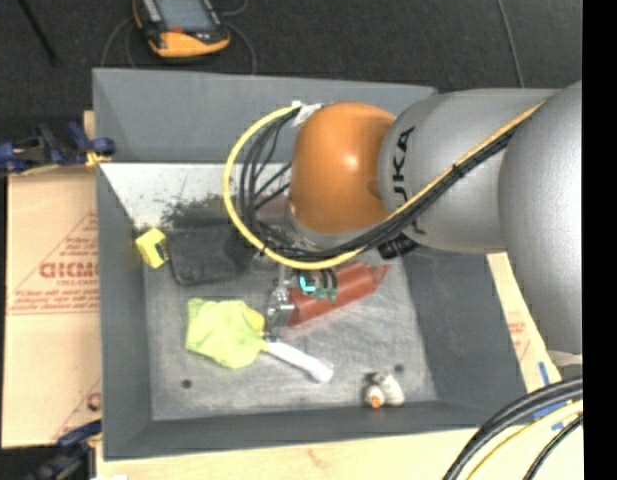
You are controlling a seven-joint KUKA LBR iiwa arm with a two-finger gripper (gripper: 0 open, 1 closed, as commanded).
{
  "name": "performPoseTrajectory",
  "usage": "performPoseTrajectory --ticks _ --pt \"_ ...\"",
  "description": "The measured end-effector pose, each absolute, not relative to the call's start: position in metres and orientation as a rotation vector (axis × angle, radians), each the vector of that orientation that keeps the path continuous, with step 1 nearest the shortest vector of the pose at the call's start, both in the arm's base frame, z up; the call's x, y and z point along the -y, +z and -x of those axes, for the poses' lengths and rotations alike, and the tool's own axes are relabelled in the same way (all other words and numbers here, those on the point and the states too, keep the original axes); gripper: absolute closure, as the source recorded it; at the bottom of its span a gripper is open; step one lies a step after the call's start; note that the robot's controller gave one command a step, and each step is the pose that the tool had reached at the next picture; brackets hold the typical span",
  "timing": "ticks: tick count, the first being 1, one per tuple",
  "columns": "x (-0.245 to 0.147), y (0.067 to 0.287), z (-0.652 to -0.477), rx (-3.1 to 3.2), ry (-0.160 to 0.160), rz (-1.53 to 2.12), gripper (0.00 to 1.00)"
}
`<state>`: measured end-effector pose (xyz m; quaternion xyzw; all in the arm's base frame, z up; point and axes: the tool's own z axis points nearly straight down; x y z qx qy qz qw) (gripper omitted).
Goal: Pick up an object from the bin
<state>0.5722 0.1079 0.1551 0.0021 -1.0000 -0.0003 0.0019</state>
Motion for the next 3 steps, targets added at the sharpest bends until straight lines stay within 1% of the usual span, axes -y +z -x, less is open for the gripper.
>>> performPoseTrajectory --ticks 1,2,3 --pt "-0.108 0.159 -0.574 3.145 -0.002 -0.002 0.00" --pt "-0.138 0.092 -0.542 3.149 -0.003 0.059 0.00" --pt "-0.151 0.085 -0.533 3.136 -0.002 0.225 0.00"
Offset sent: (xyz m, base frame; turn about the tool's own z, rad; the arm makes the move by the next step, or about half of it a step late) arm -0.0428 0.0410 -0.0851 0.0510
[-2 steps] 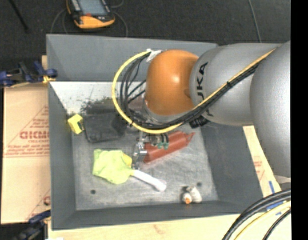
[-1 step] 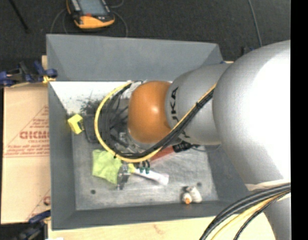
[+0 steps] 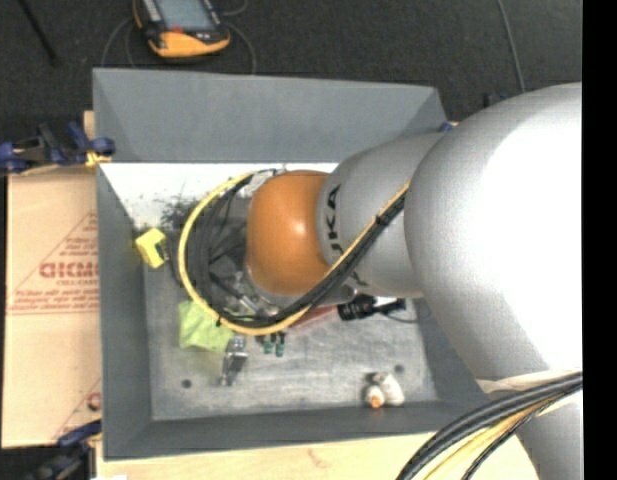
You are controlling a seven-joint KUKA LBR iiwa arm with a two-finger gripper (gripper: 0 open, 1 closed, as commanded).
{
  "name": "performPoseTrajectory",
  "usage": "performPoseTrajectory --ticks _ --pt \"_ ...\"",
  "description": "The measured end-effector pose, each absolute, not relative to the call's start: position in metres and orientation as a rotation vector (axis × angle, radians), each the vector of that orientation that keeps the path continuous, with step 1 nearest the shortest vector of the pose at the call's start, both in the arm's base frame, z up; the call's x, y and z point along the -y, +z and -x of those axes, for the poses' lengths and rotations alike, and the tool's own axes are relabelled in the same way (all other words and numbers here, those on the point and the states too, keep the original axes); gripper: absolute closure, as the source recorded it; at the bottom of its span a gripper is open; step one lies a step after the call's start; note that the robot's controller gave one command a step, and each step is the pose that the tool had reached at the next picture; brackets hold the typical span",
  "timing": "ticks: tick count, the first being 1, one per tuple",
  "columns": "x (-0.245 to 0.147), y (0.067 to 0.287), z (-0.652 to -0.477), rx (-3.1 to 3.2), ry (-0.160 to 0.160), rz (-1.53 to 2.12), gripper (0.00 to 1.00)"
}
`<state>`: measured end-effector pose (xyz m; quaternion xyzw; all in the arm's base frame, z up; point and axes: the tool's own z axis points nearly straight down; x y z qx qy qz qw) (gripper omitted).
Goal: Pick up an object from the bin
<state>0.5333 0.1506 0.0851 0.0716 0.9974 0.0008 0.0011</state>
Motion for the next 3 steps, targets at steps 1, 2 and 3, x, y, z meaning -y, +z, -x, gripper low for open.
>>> performPoseTrajectory --ticks 1,2,3 --pt "-0.136 0.099 -0.538 -3.107 0.002 -0.444 0.00" --pt "-0.157 0.077 -0.539 -3.121 -0.001 -0.339 0.00" --pt "-0.144 0.073 -0.523 -3.054 0.010 -0.706 1.00"
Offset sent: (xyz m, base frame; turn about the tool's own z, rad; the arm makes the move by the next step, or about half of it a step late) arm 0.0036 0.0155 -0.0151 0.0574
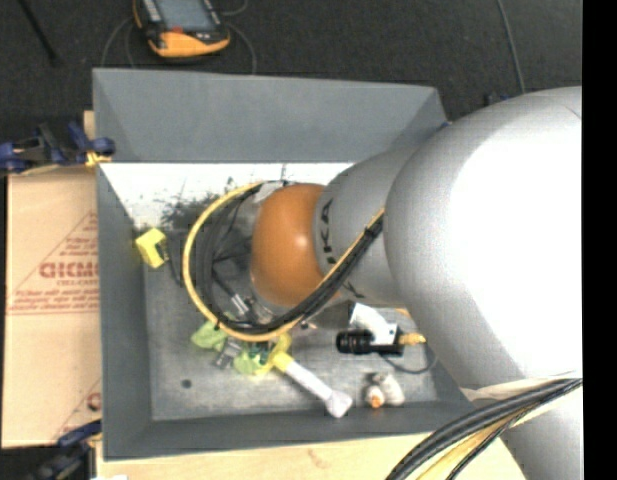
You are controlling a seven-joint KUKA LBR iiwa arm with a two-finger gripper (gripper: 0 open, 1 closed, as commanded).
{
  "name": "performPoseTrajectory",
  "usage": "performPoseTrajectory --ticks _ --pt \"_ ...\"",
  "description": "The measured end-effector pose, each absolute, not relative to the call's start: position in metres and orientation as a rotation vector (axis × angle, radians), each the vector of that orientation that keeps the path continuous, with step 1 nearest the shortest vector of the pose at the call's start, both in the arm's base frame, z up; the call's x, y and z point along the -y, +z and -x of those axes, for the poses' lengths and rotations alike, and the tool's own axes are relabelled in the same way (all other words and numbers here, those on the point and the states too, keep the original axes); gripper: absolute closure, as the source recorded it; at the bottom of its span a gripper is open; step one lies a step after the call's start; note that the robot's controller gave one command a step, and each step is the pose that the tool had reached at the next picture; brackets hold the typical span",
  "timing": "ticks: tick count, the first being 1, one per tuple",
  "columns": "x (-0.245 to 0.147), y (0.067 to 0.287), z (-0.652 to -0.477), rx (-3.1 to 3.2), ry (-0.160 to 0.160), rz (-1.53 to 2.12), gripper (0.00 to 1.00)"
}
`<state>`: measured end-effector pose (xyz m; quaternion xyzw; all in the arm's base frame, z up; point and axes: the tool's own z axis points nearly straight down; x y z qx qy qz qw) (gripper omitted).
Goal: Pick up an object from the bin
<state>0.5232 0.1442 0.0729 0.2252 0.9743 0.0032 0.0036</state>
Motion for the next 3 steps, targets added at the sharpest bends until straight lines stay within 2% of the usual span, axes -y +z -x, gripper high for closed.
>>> performPoseTrajectory --ticks 2,3 --pt "-0.144 0.076 -0.522 -3.058 0.006 -0.707 1.00" --pt "-0.142 0.095 -0.519 -3.068 -0.004 -0.707 1.00"
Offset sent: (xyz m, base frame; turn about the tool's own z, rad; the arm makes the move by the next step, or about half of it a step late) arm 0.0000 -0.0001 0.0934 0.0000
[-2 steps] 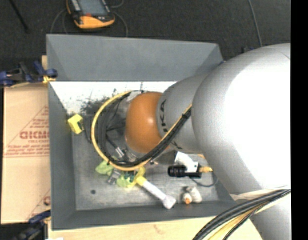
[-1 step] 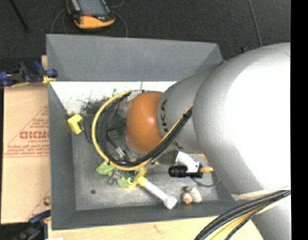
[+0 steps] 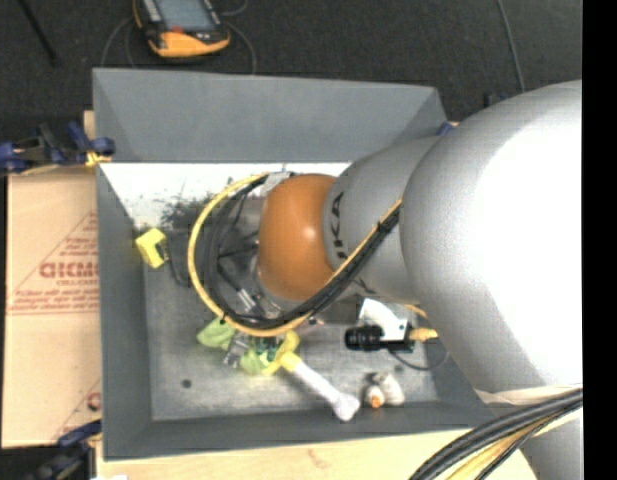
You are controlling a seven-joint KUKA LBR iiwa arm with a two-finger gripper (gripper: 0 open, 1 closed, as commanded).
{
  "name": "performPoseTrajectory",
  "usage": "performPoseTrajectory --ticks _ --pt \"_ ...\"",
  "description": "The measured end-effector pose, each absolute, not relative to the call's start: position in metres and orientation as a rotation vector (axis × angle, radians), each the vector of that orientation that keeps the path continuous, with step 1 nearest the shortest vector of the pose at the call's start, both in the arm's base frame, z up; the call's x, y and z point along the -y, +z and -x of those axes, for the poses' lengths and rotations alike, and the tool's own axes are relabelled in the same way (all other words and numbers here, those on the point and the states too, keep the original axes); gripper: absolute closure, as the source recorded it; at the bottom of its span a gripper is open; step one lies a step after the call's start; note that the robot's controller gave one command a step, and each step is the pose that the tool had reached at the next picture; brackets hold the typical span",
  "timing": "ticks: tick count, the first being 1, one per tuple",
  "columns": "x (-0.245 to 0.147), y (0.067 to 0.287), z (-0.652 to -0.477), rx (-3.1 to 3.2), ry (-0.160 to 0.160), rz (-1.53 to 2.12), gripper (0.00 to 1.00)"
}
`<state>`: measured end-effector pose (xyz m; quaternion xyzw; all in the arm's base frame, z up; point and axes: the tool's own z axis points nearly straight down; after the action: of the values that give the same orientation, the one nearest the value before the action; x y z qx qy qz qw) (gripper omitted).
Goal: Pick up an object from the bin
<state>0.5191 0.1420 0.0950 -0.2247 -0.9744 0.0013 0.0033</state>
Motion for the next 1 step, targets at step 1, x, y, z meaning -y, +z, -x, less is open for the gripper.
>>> performPoseTrajectory --ticks 1 --pt "-0.1420 0.1145 -0.5212 3.061 0.000 0.706 1.00"
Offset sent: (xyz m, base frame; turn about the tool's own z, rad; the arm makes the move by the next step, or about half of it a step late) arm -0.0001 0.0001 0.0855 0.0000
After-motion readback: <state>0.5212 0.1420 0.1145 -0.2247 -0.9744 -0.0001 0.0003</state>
